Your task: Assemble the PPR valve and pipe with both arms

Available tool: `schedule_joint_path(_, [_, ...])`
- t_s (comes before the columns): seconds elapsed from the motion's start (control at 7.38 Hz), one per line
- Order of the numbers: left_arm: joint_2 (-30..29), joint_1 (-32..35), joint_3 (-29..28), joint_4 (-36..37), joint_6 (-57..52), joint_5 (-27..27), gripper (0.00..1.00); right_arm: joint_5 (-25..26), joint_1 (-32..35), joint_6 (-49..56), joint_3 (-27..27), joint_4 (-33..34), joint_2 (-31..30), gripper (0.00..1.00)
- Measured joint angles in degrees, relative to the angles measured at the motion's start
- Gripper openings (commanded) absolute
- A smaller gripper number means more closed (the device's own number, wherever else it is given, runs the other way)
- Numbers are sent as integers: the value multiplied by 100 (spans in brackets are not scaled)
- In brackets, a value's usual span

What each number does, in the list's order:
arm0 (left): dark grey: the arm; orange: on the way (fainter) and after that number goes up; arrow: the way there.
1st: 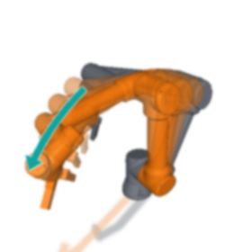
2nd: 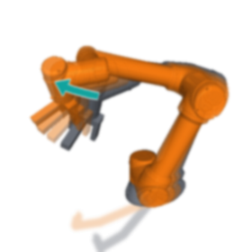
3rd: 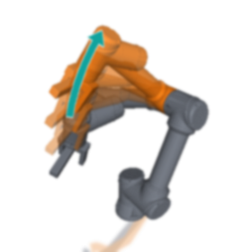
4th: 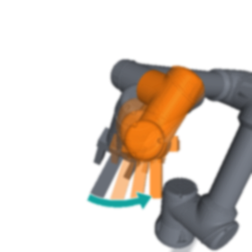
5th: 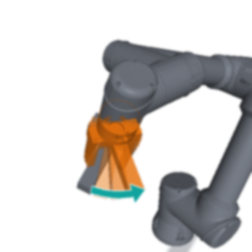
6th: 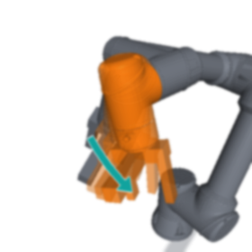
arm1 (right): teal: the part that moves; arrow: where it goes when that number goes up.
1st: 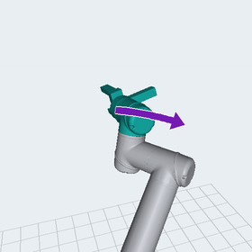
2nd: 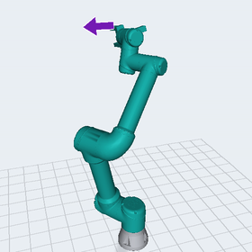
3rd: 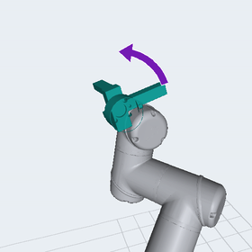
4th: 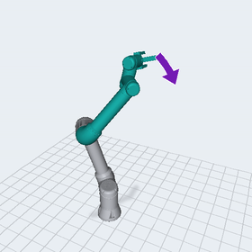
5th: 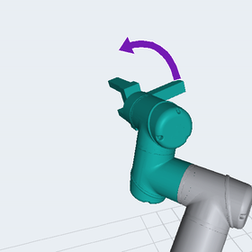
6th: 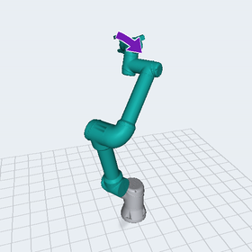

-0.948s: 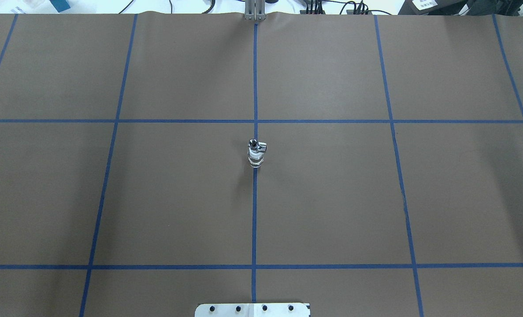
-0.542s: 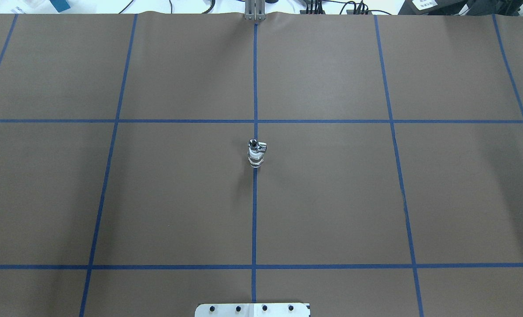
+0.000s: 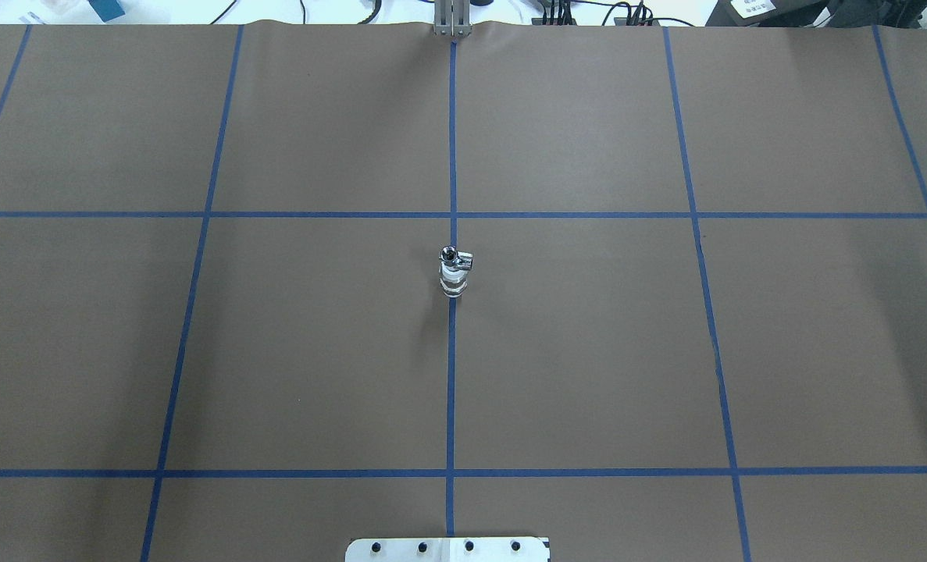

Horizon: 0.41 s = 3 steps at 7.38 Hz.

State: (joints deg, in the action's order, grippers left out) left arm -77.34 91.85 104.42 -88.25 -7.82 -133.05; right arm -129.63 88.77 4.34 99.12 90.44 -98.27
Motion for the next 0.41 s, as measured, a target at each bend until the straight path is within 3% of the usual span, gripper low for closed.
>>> schedule_joint_path(0.41, [0,-1,0,1,0,-1,100,7,0,3,-86,-85,1,100])
